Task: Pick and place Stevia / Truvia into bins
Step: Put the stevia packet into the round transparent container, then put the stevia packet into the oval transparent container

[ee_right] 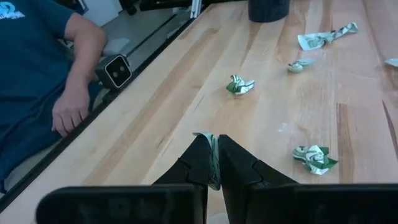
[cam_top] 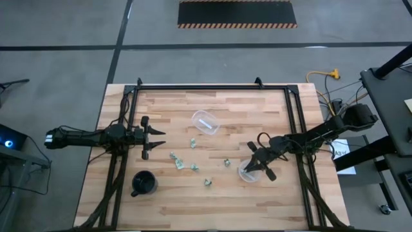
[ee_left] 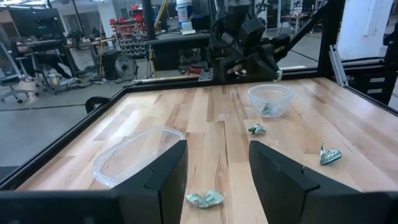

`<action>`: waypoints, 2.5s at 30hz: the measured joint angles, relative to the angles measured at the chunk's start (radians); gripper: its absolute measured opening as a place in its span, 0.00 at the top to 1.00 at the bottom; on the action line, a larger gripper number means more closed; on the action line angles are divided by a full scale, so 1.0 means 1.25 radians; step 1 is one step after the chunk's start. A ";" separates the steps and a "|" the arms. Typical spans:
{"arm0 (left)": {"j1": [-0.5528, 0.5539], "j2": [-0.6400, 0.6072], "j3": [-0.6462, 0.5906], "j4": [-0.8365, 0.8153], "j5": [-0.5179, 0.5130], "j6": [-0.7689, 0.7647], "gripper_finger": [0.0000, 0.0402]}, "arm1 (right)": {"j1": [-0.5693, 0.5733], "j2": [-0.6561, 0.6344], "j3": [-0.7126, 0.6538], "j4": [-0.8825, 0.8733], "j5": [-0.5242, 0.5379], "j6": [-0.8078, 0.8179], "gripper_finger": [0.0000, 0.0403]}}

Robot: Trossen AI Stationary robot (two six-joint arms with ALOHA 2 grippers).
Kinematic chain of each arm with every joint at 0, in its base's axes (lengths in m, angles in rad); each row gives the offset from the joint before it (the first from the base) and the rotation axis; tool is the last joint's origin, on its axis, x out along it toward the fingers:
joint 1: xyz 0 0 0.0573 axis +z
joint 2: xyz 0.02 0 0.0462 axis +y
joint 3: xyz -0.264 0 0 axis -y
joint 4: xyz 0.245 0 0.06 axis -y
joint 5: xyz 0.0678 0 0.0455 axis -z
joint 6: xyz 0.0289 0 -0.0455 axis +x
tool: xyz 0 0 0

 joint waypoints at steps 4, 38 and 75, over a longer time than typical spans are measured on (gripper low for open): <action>0.000 0.000 0.000 0.000 0.000 0.000 0.61 | 0.000 0.000 0.000 0.000 0.000 0.002 0.93; 0.000 0.000 0.000 0.000 0.000 0.000 0.61 | 0.000 0.000 0.000 -0.001 0.176 0.015 0.39; 0.000 0.000 0.000 0.000 0.000 0.000 0.61 | -0.259 -0.009 0.051 0.173 0.171 -0.162 0.39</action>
